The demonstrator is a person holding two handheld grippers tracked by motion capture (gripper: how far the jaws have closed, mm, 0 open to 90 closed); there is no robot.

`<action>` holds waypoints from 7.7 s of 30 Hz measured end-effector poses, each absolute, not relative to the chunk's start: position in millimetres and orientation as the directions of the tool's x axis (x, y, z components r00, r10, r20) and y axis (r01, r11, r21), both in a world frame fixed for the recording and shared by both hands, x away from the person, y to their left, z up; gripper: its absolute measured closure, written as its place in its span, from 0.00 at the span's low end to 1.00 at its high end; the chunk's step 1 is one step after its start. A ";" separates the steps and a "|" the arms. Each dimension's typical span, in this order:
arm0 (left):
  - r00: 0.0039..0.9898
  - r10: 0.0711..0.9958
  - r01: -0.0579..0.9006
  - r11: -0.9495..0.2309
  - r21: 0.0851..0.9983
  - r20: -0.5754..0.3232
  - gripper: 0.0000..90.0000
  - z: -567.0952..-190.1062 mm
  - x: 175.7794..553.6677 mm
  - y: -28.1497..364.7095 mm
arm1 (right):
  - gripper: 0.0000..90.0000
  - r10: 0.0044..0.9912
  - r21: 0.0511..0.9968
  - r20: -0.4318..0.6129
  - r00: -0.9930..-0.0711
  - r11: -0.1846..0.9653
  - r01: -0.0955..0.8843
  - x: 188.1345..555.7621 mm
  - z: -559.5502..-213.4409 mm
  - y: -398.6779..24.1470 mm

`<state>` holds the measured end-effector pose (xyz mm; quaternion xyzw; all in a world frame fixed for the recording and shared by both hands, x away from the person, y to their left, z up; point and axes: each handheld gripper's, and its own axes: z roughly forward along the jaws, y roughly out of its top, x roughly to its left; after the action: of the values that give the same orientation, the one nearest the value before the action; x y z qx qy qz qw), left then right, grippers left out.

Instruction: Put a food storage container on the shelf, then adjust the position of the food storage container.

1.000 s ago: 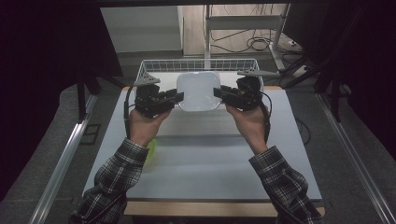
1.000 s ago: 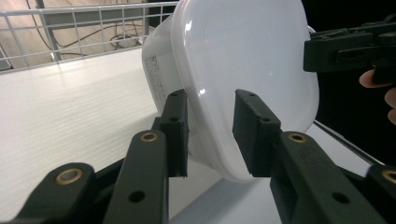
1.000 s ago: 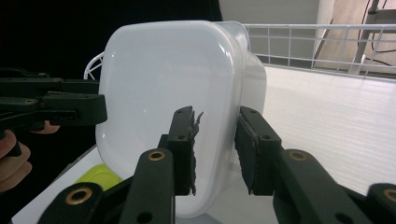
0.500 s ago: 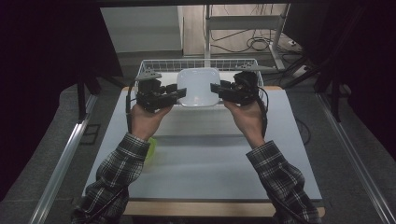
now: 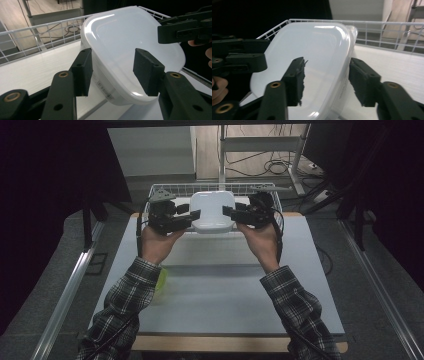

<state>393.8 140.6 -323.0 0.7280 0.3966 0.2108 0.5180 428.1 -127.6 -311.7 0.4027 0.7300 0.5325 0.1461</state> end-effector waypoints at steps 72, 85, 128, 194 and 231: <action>0.647 0.750 0.406 -0.186 0.895 -0.138 0.96 -356.3 395.5 124.0 | 0.99 0.700 0.892 0.122 -0.704 0.233 0.387 414.1 -344.2 -122.4; 0.677 0.724 0.388 -0.202 0.899 -0.130 0.88 -359.4 377.6 128.1 | 0.93 0.678 0.892 0.131 -0.723 0.237 0.384 402.4 -349.1 -127.5; 0.742 0.669 0.395 -0.398 0.828 -0.033 0.01 -500.2 264.5 149.5 | 0.06 0.666 0.823 0.095 -0.740 0.365 0.435 309.4 -472.2 -179.7; 0.312 0.942 0.655 -0.121 0.746 -0.121 0.99 -511.6 307.0 297.6 | 0.09 0.644 0.767 0.048 -0.764 0.466 0.441 313.6 -498.5 -176.6; 0.472 0.873 0.669 -0.264 0.695 -0.122 0.99 -516.0 314.6 230.2 | 0.10 0.638 0.756 0.043 -0.769 0.482 0.443 313.3 -500.5 -174.6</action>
<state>314.6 230.2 -516.0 0.7817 0.4932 0.1445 0.3533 313.3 -174.6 -500.5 0.3172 0.8520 0.3980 0.1229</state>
